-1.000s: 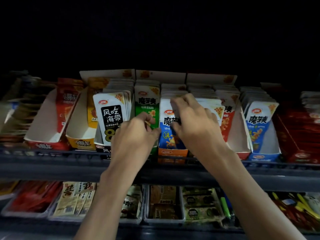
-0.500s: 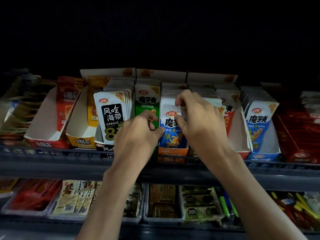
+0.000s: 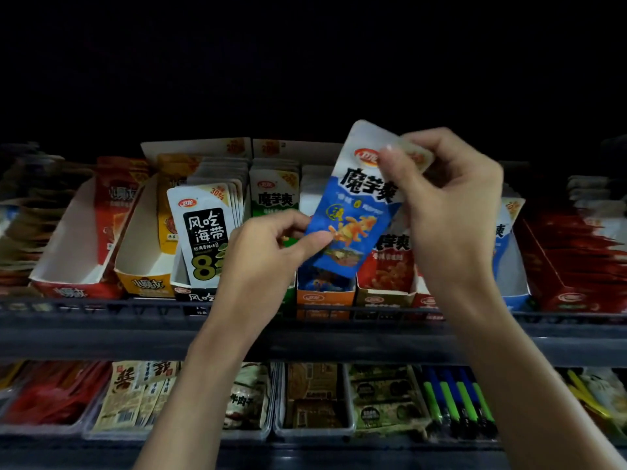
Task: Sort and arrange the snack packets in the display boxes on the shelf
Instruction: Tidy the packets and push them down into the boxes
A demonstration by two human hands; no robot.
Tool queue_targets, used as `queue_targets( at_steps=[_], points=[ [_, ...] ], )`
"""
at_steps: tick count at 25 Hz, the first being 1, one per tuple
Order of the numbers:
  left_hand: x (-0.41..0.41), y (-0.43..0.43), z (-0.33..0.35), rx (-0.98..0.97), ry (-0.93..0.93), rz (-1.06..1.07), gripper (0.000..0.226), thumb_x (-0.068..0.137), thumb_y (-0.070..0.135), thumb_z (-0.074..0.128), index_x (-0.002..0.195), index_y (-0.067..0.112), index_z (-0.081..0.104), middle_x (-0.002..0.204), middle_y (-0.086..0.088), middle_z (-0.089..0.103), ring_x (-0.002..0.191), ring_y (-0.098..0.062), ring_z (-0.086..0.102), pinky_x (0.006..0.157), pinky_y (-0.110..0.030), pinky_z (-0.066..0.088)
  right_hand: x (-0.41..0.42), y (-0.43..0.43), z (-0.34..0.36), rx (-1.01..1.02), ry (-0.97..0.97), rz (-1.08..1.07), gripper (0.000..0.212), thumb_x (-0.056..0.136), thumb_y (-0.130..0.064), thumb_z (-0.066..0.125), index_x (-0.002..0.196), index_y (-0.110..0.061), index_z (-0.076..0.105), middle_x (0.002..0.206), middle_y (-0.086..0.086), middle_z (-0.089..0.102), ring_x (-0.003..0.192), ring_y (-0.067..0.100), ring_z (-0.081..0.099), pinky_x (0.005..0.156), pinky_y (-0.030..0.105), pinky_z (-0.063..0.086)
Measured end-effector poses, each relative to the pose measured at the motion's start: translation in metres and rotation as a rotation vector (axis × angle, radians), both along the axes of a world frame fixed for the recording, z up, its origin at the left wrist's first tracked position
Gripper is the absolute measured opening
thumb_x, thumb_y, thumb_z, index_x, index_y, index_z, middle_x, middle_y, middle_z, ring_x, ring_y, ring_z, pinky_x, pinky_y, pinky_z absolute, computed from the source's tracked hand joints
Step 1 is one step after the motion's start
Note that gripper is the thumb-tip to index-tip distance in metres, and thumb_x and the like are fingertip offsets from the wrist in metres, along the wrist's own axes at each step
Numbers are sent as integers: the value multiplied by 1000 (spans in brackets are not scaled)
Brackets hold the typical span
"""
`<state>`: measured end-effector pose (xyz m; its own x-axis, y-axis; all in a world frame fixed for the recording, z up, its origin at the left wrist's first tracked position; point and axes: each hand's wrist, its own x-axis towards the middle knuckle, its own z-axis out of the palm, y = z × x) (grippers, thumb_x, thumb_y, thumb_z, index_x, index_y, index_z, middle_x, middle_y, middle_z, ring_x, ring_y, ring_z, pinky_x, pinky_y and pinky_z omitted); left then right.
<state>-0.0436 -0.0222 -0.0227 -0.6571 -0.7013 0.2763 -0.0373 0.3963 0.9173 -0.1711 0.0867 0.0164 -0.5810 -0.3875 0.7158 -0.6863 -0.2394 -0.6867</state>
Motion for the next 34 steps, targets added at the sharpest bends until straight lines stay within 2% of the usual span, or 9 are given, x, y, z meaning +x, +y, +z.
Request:
queue_targets(
  at_steps=[4, 7, 14, 18, 20, 23, 25, 29, 34],
  points=[
    [-2, 8, 6, 77, 87, -190, 15, 82, 24, 69, 69, 17, 68, 61, 10, 65, 55, 2, 54, 49, -10, 38, -6, 6, 3, 6, -513, 201, 19, 98, -22, 59, 89, -5, 63, 73, -3, 71, 64, 7, 68, 53, 21, 50],
    [-2, 8, 5, 171, 140, -301, 24, 79, 23, 65, 72, 0, 61, 58, 6, 59, 52, 0, 51, 49, -10, 37, -12, 9, -1, 47, -649, 262, 21, 97, -23, 60, 90, -4, 67, 78, 6, 74, 63, 12, 69, 52, 21, 50],
    [-8, 23, 7, 198, -7, -554, 19, 89, 2, 57, 71, -2, 60, 45, 14, 56, 41, 8, 50, 45, -1, 34, -15, 16, -3, 67, -629, 231, 19, 96, -22, 62, 88, -5, 70, 88, 17, 75, 74, 25, 73, 69, 42, 58],
    [-12, 21, 0, 143, 4, -575, 33, 78, 19, 66, 86, -13, 67, 87, -15, 75, 78, -13, 67, 71, -27, 56, -18, 21, -3, 73, -602, 218, 22, 96, -21, 61, 88, -2, 69, 90, 22, 73, 76, 30, 72, 74, 50, 57],
    [-15, 20, -2, 119, 0, -539, 36, 74, 22, 68, 82, -13, 67, 87, -19, 73, 77, -16, 65, 69, -27, 55, -20, 23, -3, 104, -594, 195, 23, 96, -23, 61, 87, -3, 69, 87, 18, 74, 75, 27, 72, 71, 45, 58],
    [-19, 23, -3, 59, -35, -504, 15, 70, 30, 71, 66, 16, 74, 74, -5, 74, 69, -11, 63, 64, -26, 51, -23, 29, -1, 178, -581, 148, 25, 96, -25, 61, 87, -3, 69, 81, 10, 76, 68, 18, 73, 60, 30, 57],
    [-21, 23, -4, 19, -52, -485, 17, 70, 38, 76, 61, 25, 72, 70, -2, 72, 68, -11, 62, 63, -32, 51, -25, 35, 1, 202, -585, 137, 24, 95, -26, 62, 85, -5, 70, 78, 7, 76, 66, 15, 73, 57, 26, 56],
    [-26, 28, -3, -36, -34, -473, 32, 72, 42, 81, 69, 13, 69, 78, -22, 70, 69, -41, 61, 69, -60, 50, -28, 47, 5, 231, -573, 125, 24, 94, -27, 63, 87, -5, 70, 77, 5, 76, 67, 15, 73, 56, 22, 55],
    [-39, 41, -5, -123, -48, -460, 27, 73, 42, 75, 71, 15, 70, 71, -9, 70, 64, -34, 60, 60, -44, 51, -38, 70, 10, 281, -539, 141, 20, 95, -21, 61, 84, -6, 68, 65, -3, 73, 51, 1, 65, 45, 11, 45]
  ],
)
